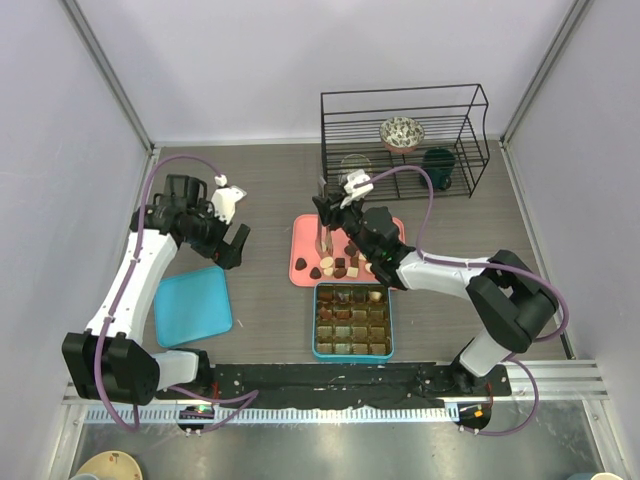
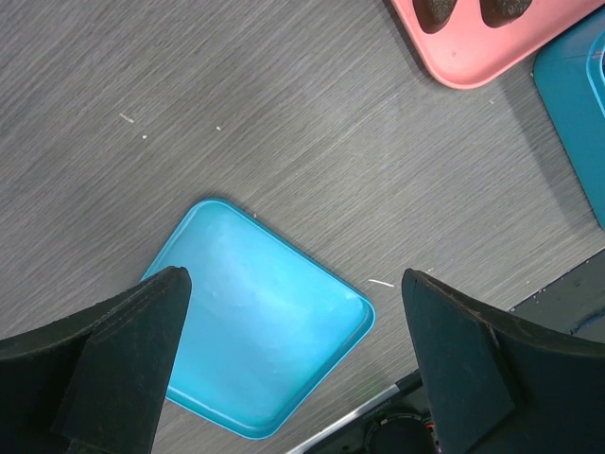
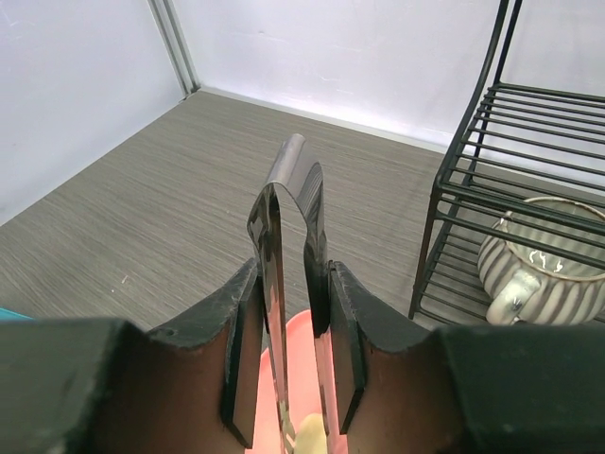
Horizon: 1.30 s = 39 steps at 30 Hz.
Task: Pack the chocolate
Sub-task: Pick up the fake chocolate from the plate.
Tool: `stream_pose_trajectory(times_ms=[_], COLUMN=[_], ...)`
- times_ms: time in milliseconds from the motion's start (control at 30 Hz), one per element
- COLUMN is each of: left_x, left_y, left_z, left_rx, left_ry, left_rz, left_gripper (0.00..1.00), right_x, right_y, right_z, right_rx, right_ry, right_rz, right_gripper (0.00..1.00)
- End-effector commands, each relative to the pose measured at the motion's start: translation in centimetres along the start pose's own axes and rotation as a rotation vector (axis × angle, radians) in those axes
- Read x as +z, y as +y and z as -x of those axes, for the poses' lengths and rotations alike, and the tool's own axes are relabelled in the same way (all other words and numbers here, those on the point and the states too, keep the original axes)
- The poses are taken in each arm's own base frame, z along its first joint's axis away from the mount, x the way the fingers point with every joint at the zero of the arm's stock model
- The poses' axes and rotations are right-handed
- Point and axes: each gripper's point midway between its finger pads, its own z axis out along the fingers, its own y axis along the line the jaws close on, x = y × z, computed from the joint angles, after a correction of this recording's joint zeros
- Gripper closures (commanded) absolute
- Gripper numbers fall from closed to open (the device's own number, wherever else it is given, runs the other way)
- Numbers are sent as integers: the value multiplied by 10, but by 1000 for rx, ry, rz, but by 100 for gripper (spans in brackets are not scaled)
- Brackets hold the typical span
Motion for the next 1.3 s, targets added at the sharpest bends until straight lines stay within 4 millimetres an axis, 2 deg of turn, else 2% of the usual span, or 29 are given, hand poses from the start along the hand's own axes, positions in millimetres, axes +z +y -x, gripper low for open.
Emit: stream_pose_trajectory(times_ms=[0, 67, 233, 467, 600, 667, 700, 800, 833, 900, 933, 967, 1000, 1033, 1067, 1133, 1167, 1233, 1267], left_x=[-4, -5, -6, -7, -7, -7, -7, -7, -7, -8, -8, -8, -9, -10, -11, -11, -11, -12, -12], left_y=[0, -1, -1, -2, -3, -3, -3, -3, -3, -3, -3, -3, -3, -3, -3, -4, -5, -6, -7], left_z=[0, 1, 1, 0, 0, 0, 0, 0, 0, 1, 1, 1, 1, 1, 1, 1, 1, 1, 2], left_rx=[14, 13, 17, 15, 16, 15, 17, 16, 15, 14, 16, 16, 17, 18, 19, 19, 17, 17, 15], left_ry=[-19, -23, -25, -24, -24, -25, -26, -26, -28, -29, -32, -31, -32, -33, -34, -34, -37, -39, -43], left_rz=[8, 6, 9, 7, 4, 6, 8, 6, 7, 7, 9, 7, 11, 9, 11, 10, 4, 0, -1], left_gripper=[0, 0, 0, 0, 0, 0, 0, 0, 0, 1, 0, 0, 0, 0, 0, 0, 0, 0, 0], right_x=[-17, -16, -12, -8, -20, -27, -33, -46, -55, -65, -76, -82, -90, -103, -112, -126, -142, -160, -172], right_y=[-1, -2, -5, -5, -4, -5, -4, -4, -5, -4, -2, -2, 0, 3, 4, 10, 10, 14, 16], right_z=[-54, -56, -39, 26, 71, 80, 93, 101, 113, 114, 127, 122, 125, 138, 132, 135, 136, 130, 139], right_rx=[-25, -33, -60, -130, -154, -161, -163, -166, -159, -155, -143, -145, -139, -119, -120, -105, -87, -75, -40], right_ry=[163, 159, 103, -30, -111, -122, -147, -153, -175, -156, -177, -141, -136, -157, -114, -91, -66, -4, -15], right_rz=[7, 0, -22, -42, -39, -40, -39, -35, -33, -23, -14, -6, 4, 25, 39, 74, 88, 130, 147], right_gripper=[67, 70, 77, 80, 80, 80, 81, 81, 81, 81, 81, 81, 81, 81, 81, 83, 83, 83, 83])
